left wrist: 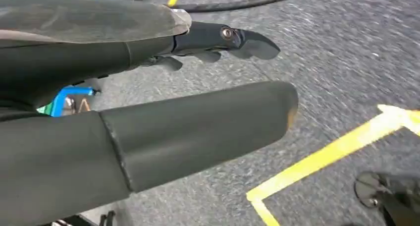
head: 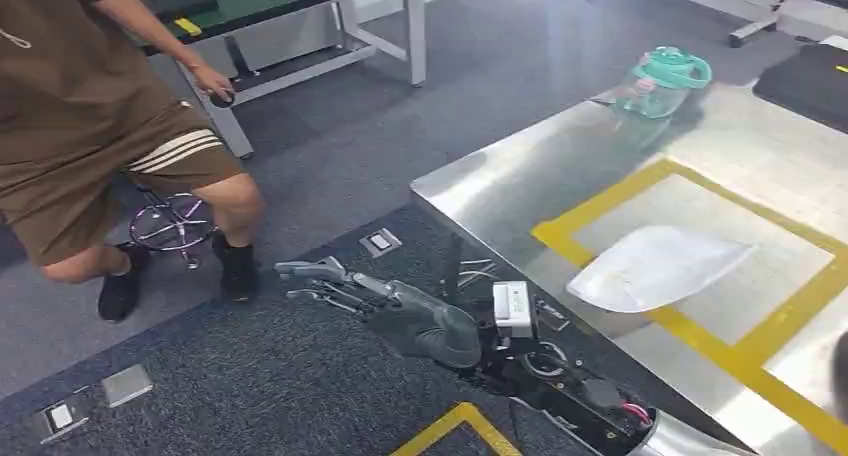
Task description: Take the parts from the cabinet and place them on the table.
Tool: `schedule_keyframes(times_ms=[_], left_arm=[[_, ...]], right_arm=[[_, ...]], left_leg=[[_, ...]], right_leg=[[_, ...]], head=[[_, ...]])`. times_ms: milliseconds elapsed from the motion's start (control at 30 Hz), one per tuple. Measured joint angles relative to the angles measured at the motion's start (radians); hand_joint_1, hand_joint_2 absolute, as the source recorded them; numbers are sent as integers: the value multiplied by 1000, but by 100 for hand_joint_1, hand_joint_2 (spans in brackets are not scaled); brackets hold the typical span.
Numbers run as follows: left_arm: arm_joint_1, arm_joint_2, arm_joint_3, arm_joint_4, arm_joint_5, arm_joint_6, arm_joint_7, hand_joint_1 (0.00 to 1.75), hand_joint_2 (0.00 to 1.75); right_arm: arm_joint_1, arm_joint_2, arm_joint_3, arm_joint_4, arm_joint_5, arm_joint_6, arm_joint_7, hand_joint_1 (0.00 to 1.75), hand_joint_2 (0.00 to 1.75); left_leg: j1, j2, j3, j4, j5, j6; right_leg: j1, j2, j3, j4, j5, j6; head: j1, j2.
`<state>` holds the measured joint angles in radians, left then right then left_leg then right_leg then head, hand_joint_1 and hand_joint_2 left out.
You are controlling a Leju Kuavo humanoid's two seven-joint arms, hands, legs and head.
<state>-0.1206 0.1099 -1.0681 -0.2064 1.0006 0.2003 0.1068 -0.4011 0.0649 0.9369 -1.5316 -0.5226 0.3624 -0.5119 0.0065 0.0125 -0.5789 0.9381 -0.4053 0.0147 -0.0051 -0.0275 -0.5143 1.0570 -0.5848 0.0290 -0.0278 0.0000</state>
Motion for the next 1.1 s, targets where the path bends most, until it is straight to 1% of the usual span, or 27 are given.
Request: schedule_keyframes(times_ms=[67, 100, 133, 200, 233, 267, 300, 333, 400, 433, 467, 500, 533, 567, 600, 633, 667, 700, 733, 767, 800, 900, 933, 967, 1000, 1067, 1100], left_arm=[[-2, 0, 0, 0, 0, 0, 0, 0, 0], [-2, 0, -1, 0, 0, 0, 0, 0, 0], [-2, 1, -2, 0, 0, 0, 0, 0, 0], [0, 0, -2, 0, 0, 0, 0, 0, 0], [0, 0, -4, 0, 0, 0, 0, 0, 0], [1, -1, -7, 0, 0, 0, 0, 0, 0], [-4, -1, -9, 0, 0, 0, 0, 0, 0], [-4, -1, -9, 0, 1, 0, 0, 0, 0], [4, 0, -9, 0, 1, 0, 0, 0, 0], [5, 3, -10, 0, 1, 0, 0, 0, 0], [6, -1, -10, -1, 1, 0, 0, 0, 0], [5, 0, -10, -1, 1, 0, 0, 0, 0], [1, 1, -10, -1, 1, 0, 0, 0, 0], [-1, 1, -10, -1, 1, 0, 0, 0, 0], [-1, 0, -10, -1, 1, 0, 0, 0, 0], [0, 0, -10, -1, 1, 0, 0, 0, 0], [3, 0, -10, -1, 1, 0, 1, 0, 0], [4, 2, -10, -1, 2, 0, 1, 0, 0], [4, 4, -10, -1, 2, 0, 1, 0, 0], [2, 5, -10, -1, 2, 0, 1, 0, 0], [-2, 6, -10, -1, 2, 0, 1, 0, 0], [-1, 8, -10, -1, 2, 0, -2, 0, 0], [0, 8, -10, -1, 3, 0, -3, 0, 0], [3, 8, -10, -1, 5, 0, -5, 0, 0], [2, 8, -10, -1, 7, 0, -5, 0, 0], [-1, 8, -10, -1, 9, 0, -5, 0, 0], [-1, 8, -10, -1, 11, -1, -5, 0, 0]], right_arm=[[7, -3, -2, 0, 0, -4, 0, 0, 0], [11, -5, -3, 0, 0, -4, 0, 0, 0], [13, -6, -4, 0, 0, -4, 0, 0, 0], [12, -8, -4, -1, 0, -4, 0, 0, 0], [12, -8, -5, -2, 0, -4, 0, 0, 0], [12, -10, -5, -2, 0, -4, 0, 0, 0], [15, -10, -5, -4, 0, -4, 0, 0, 0], [16, -11, -5, -4, 0, -5, 0, 0, 0], [18, -11, -5, -5, 0, -5, 0, 0, 0], [17, -11, -5, -7, 0, -5, 0, 0, 0], [17, -11, -5, -7, 0, -5, 1, 0, 0], [17, -11, -5, -8, 0, -5, 0, 0, 0], [18, -11, -6, -10, 0, -7, 1, 0, 0], [22, -12, -6, -10, 0, -9, 2, 0, 0], [25, -13, -7, -10, 0, -12, 2, 0, 0], [29, -13, -7, -10, 0, -16, 2, 0, 0], [31, -13, -8, -10, 0, -18, 1, 0, 0], [33, -13, -8, -10, 0, -19, 1, 0, 0], [34, -13, -10, -13, 0, -21, 0, 0, 0], [35, -13, -12, -15, 2, -22, 0, 0, 0], [35, -13, -16, -16, 3, -24, -1, 0, 0], [45, -15, -23, -18, -2, -25, -4, 0, 0], [48, -16, -25, -19, -5, -25, -6, 0, 0], [51, -19, -28, -19, -6, -25, -6, 0, 0], [54, -21, -32, -20, -6, -25, -10, 0, 0], [65, -36, -39, -20, -2, -30, -11, 0, 0], [73, -46, -46, -20, 15, -50, -10, 0, 0]], left_leg=[[-1, -26, 0, 1, -2, 2], [-1, -40, 1, 1, -2, 3], [-1, -54, 4, 1, -3, 3], [-1, -83, 9, 4, -6, 0], [0, -96, 12, 7, -9, -3], [3, -107, 9, 8, -11, -7], [-3, -121, 3, 17, -11, -11], [2, -130, -6, 17, -7, -18], [6, -152, -11, 7, 1, -33], [4, -157, -13, 13, 0, -38], [-1, -99, -21, 35, -16, -41], [-2, -52, -54, 99, -54, -45], [0, -33, -99, 186, -94, -48], [1, -24, -143, 269, -127, -50], [3, -21, -176, 329, -144, -52], [4, -19, -186, 344, -137, -51], [4, -17, -167, 305, -107, -51], [4, -11, -124, 225, -65, -49], [3, 5, -67, 122, -22, -45], [-1, 55, -17, 36, 3, -39], [-12, 67, -6, 9, -4, -34], [-14, 30, -10, 11, -6, -20], [-6, 17, -4, 2, -2, -14], [-3, 11, 2, -1, -1, -10], [-2, 3, 4, -1, -3, -2], [-2, -19, 4, -1, -4, 3], [-3, -34, 5, -1, -4, 4]], right_leg=[[0, 19, -86, 175, -68, 2], [-1, 22, -116, 225, -75, 3], [-1, 23, -121, 220, -54, 3], [-5, 27, -75, 93, 39, 0], [-7, 49, -40, 4, 92, -1], [-12, 109, -18, -63, 113, -6], [-16, 121, -7, -85, 107, -7], [-11, 113, 0, -91, 97, -11], [-5, 96, 4, -92, 101, -22], [-17, 81, 10, -107, 107, -30], [-15, 67, 16, -112, 110, -35], [-13, 53, 17, -114, 110, -39], [-9, 38, 17, -114, 109, -42], [-6, 21, 17, -114, 108, -43], [-5, 7, 17, -114, 105, -46], [-5, -7, 17, -114, 104, -45], [-5, -19, 19, -114, 102, -45], [-5, -30, 22, -114, 99, -44], [-5, -40, 26, -114, 96, -41], [-2, -49, 31, -114, 92, -38], [8, -55, 29, -110, 85, -31], [7, -83, 43, -119, 80, -20], [6, -86, 48, -118, 73, -12], [1, -36, 38, -96, 56, -7], [-1, -1, 15, -41, 23, -4], [-2, 21, -74, 142, -56, 0], [-2, 23, -113, 214, -76, 2]], head=[[14, 0], [19, 0], [24, 0], [34, 0], [39, 0], [45, 0], [42, 0], [45, 0], [44, 0], [43, 0], [38, 0], [19, 0], [13, 0], [11, 0], [10, 0], [7, 0], [2, 0], [-2, 0], [-10, 0], [-17, 0], [-27, 0], [-16, 0], [-17, 0], [-14, 0], [-11, 0], [2, 0], [7, 0]])
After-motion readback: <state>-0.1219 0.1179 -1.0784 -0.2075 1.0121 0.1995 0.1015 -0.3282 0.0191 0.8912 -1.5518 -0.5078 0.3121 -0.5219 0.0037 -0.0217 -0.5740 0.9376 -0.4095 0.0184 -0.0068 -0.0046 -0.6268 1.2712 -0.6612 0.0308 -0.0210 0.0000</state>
